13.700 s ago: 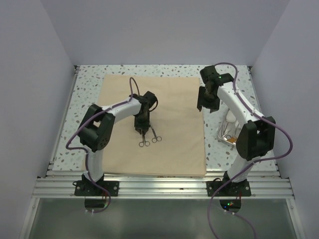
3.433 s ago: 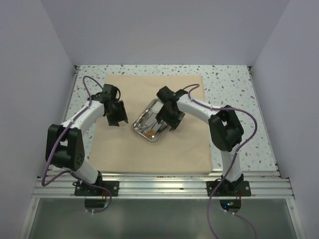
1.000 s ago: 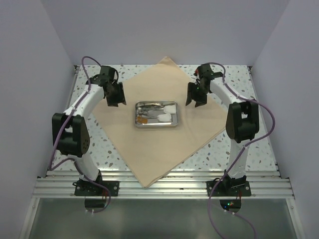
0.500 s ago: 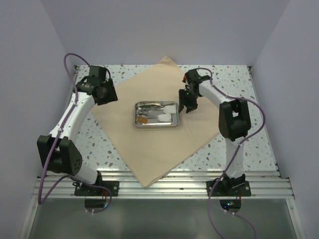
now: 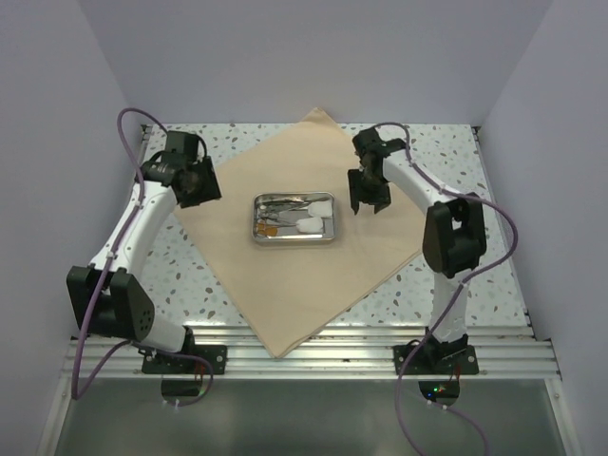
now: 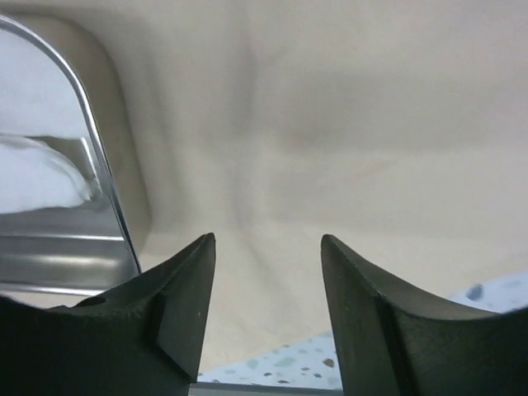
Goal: Prepare the surgical pack
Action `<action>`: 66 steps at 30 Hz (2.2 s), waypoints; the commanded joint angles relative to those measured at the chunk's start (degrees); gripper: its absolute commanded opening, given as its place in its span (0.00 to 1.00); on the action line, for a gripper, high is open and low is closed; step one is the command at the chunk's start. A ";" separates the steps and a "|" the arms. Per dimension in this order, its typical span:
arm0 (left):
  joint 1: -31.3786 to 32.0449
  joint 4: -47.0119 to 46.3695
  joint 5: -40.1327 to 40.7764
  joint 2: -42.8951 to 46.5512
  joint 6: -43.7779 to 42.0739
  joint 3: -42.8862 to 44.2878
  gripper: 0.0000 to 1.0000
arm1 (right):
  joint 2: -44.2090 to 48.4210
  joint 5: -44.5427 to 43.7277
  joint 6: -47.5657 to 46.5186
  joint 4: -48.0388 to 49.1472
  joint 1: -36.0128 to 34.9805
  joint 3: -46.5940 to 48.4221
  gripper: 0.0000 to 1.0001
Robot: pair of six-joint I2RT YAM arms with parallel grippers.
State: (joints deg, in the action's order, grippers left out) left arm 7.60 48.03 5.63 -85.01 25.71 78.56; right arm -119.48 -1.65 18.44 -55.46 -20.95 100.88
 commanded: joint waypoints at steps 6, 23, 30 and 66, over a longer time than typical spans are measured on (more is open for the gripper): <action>-0.91 -1.10 -0.79 5.03 -2.51 -2.89 0.59 | 20.51 -0.03 -7.62 -8.43 -16.53 -7.97 0.70; -0.92 -9.79 -12.84 -6.88 -4.71 -9.58 0.09 | 33.87 -2.48 6.00 -5.88 -20.11 -21.06 0.57; -0.83 -9.89 -11.87 -21.49 -6.90 1.92 0.00 | 37.57 -0.64 6.35 -6.94 -10.09 -25.73 0.58; 3.83 -9.27 -13.11 -28.73 -3.31 10.31 0.27 | 26.07 5.62 15.49 6.42 -7.10 -21.53 0.75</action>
State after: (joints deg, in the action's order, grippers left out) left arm 11.90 38.61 -10.81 -119.55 20.99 90.54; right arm -90.35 4.03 30.81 -53.58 -31.55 75.92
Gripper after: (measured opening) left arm 0.255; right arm 0.771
